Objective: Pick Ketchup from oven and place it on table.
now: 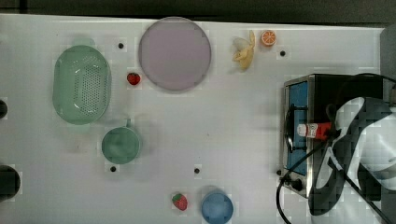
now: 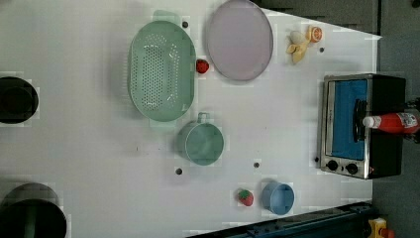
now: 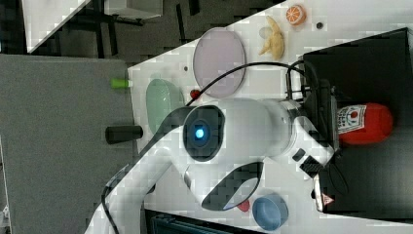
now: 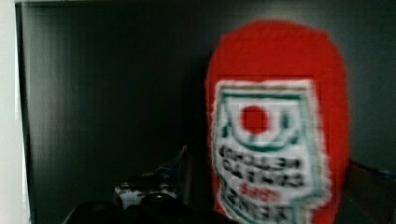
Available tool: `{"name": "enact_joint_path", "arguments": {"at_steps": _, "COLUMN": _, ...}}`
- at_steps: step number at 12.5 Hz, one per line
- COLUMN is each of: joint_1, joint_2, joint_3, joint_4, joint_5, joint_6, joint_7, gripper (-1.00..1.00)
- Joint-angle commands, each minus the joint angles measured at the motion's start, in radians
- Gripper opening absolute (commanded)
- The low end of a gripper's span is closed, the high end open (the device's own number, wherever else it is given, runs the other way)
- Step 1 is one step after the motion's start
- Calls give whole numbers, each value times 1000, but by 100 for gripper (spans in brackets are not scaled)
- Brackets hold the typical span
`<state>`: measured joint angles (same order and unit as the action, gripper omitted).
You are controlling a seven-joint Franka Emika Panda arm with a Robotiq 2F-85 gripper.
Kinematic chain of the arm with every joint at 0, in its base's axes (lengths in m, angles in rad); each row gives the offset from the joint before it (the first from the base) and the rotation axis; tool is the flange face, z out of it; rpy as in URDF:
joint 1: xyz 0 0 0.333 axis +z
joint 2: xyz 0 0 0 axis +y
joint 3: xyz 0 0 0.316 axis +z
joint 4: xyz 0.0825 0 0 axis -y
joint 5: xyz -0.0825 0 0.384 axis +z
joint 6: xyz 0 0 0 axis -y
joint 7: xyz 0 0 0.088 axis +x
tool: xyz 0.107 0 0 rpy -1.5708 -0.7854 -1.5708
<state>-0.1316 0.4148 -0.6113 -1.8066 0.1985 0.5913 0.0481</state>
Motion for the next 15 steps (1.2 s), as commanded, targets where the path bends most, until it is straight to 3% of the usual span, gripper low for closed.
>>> {"name": "enact_joint_path", "arguments": {"at_steps": 1, "joint_1": -16, "joint_2": -3, "joint_3": -2, "joint_4": 30, "joint_5": 37, "joint_6": 23, "joint_7": 11, "gripper": 100}}
{"name": "enact_joint_path", "arguments": {"at_steps": 4, "joint_1": -18, "joint_2": 9, "joint_3": -1, "joint_4": 29, "joint_5": 37, "joint_6": 39, "joint_7": 11, "gripper": 92}}
{"name": "enact_joint_path", "arguments": {"at_steps": 7, "joint_1": -19, "joint_2": 10, "joint_3": -2, "joint_4": 29, "joint_5": 37, "joint_6": 38, "joint_7": 11, "gripper": 27}}
{"name": "enact_joint_path", "arguments": {"at_steps": 12, "joint_1": -15, "joint_2": -20, "joint_3": -9, "joint_4": 52, "joint_5": 30, "joint_6": 20, "joint_7": 11, "gripper": 27}}
{"name": "enact_joint_path", "arguments": {"at_steps": 15, "joint_1": 8, "joint_2": -75, "joint_3": -9, "joint_4": 136, "joint_5": 9, "joint_6": -112, "joint_7": 11, "gripper": 27}}
